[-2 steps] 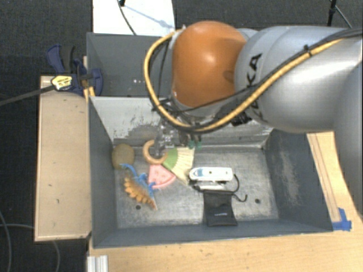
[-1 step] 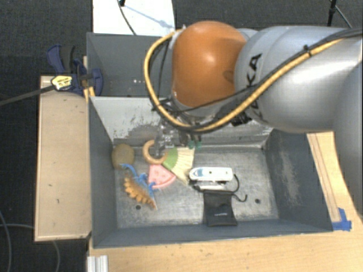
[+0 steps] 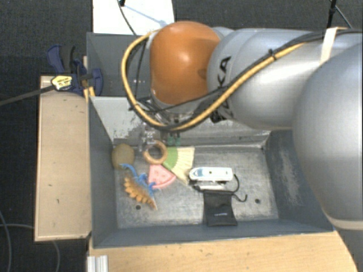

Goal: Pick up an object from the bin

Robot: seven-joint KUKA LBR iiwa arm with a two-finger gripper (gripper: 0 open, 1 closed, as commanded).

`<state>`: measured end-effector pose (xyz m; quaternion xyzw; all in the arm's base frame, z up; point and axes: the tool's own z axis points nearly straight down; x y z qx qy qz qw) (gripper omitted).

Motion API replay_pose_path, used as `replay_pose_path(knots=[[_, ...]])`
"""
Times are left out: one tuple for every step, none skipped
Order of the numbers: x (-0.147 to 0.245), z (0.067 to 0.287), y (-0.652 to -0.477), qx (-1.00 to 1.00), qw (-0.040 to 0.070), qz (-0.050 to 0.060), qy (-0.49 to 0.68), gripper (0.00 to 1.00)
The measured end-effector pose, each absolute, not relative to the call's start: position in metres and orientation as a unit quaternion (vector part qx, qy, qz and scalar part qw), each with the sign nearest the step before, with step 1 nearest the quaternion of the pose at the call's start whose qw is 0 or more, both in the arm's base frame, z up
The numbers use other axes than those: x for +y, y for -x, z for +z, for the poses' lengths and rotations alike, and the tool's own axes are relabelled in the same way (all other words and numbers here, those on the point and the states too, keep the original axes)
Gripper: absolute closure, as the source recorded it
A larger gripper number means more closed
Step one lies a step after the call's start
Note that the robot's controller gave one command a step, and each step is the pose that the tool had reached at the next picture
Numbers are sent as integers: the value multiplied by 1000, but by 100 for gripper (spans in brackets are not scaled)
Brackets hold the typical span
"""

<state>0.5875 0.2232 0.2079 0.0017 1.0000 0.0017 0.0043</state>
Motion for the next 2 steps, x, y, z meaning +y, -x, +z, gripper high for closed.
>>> replay_pose_path(knots=[[233, 196, -578, 1000, 1, 1, -20, 100], [239, 174, -579, 999, 0, 0, -42, 0]])
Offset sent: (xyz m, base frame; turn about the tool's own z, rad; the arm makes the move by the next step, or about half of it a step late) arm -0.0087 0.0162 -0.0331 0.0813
